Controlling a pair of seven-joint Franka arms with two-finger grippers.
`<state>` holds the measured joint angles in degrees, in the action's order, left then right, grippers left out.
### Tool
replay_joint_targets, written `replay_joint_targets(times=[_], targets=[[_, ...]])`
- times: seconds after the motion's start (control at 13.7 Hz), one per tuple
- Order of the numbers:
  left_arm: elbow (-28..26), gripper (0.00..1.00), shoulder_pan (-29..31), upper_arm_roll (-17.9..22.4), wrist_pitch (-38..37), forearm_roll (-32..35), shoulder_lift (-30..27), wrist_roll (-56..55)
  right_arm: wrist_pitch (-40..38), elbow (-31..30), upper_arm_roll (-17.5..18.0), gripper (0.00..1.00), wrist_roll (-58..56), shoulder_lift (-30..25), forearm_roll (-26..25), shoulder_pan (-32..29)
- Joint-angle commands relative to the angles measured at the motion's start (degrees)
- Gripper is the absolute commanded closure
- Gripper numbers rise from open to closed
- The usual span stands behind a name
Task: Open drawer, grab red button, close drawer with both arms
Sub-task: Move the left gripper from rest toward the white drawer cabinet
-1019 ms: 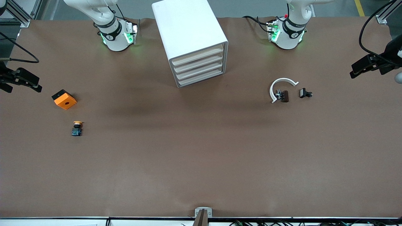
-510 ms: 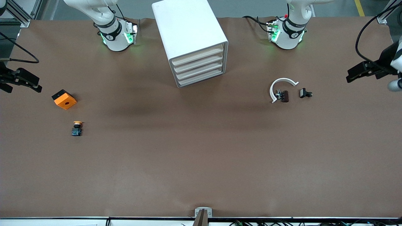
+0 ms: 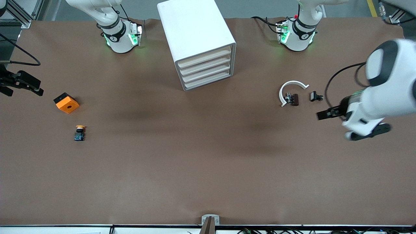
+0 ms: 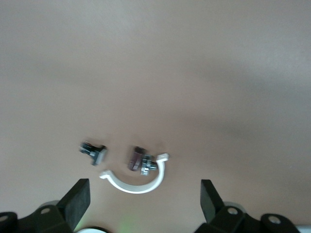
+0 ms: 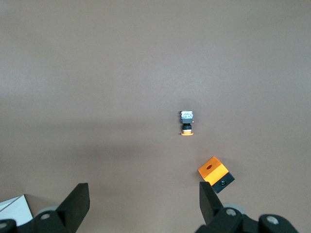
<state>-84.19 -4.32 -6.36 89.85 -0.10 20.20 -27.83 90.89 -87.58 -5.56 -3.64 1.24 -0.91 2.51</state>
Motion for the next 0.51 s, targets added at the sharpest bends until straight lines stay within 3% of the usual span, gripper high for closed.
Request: replay_joint_targets(times=[0.0, 0.44], targets=[[1.93, 0.0, -2.97, 0.12, 0.85, -0.42, 4.83, -10.28, -0.89, 1.45, 0.38, 0.0, 0.83, 0.61, 0.38, -0.49], [2.1, 0.0, -8.07, 0.12, 3.23, -11.03, 13.45, -44.27, -0.97, 1.54, 0.29, 0.0, 0.74, 0.61, 0.47, -0.57]])
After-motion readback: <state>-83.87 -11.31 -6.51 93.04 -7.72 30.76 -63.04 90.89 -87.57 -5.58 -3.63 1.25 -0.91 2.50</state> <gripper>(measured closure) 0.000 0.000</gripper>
